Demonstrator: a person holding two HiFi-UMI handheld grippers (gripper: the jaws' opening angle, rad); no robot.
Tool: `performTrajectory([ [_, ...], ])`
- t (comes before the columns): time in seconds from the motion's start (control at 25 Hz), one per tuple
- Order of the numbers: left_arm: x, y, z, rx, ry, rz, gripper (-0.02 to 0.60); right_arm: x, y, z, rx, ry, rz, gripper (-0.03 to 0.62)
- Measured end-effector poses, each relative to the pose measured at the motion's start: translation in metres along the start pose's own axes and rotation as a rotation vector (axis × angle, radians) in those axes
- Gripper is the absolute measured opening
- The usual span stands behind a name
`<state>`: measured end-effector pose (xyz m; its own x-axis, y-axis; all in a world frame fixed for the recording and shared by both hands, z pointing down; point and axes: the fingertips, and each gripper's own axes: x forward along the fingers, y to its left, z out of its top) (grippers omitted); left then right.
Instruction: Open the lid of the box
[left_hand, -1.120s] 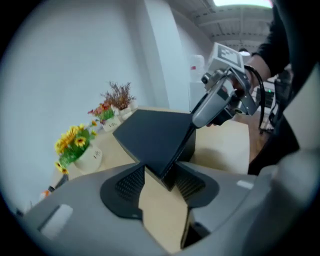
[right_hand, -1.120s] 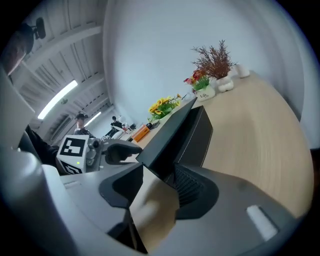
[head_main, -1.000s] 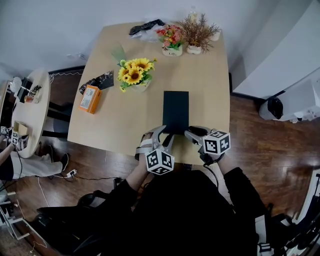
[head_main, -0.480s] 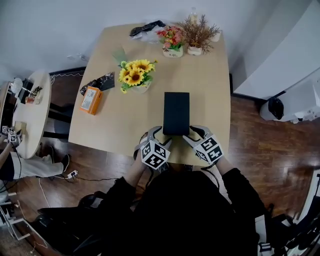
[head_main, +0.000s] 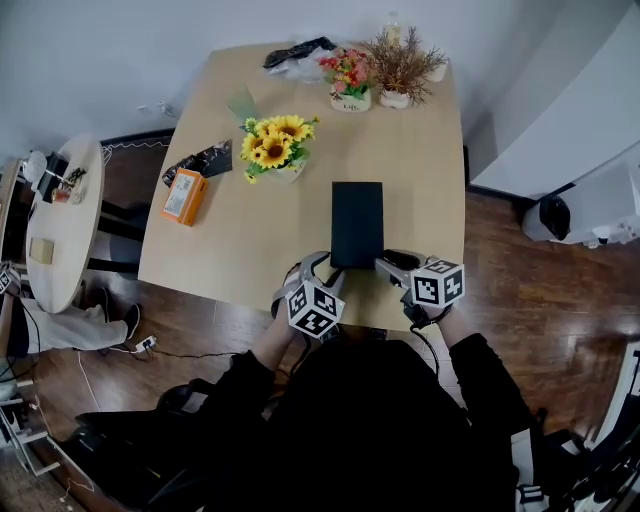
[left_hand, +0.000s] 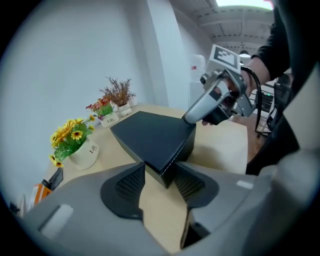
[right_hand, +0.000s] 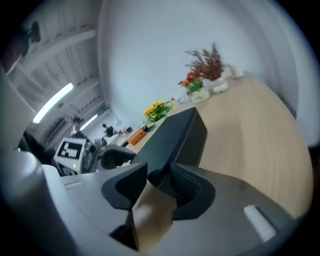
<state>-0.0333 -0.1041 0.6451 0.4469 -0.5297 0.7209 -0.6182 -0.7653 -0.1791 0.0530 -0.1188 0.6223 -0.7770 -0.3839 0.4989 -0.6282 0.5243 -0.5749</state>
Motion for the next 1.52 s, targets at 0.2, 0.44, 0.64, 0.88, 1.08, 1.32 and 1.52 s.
performTrajectory([
  [0.2,0.003,0.001,-0.003,0.021,0.014,0.012,0.164,0.010,0.003,-0.017,-0.573,0.129,-0.169,0.213],
  [0.44,0.004,0.001,-0.001,0.014,0.015,0.014,0.158,0.007,0.002,-0.011,-0.303,0.051,-0.077,0.183],
  [0.64,0.002,0.003,-0.002,0.042,0.028,0.021,0.158,0.005,0.007,-0.005,-0.161,0.066,0.002,0.218],
  [0.88,-0.022,-0.007,0.042,0.203,-0.056,0.133,0.158,0.006,0.009,-0.004,-0.195,0.085,-0.013,0.221],
  [1.08,-0.003,-0.018,0.045,0.377,-0.022,0.143,0.158,0.007,0.008,-0.006,-0.220,0.101,-0.032,0.218],
  [1.32,0.003,-0.026,0.047,0.474,-0.008,0.170,0.105,0.006,0.006,-0.003,-0.217,0.092,-0.047,0.212],
  [1.52,0.007,-0.030,0.051,0.542,0.008,0.202,0.081,0.004,0.003,0.000,-0.218,0.093,-0.061,0.207],
])
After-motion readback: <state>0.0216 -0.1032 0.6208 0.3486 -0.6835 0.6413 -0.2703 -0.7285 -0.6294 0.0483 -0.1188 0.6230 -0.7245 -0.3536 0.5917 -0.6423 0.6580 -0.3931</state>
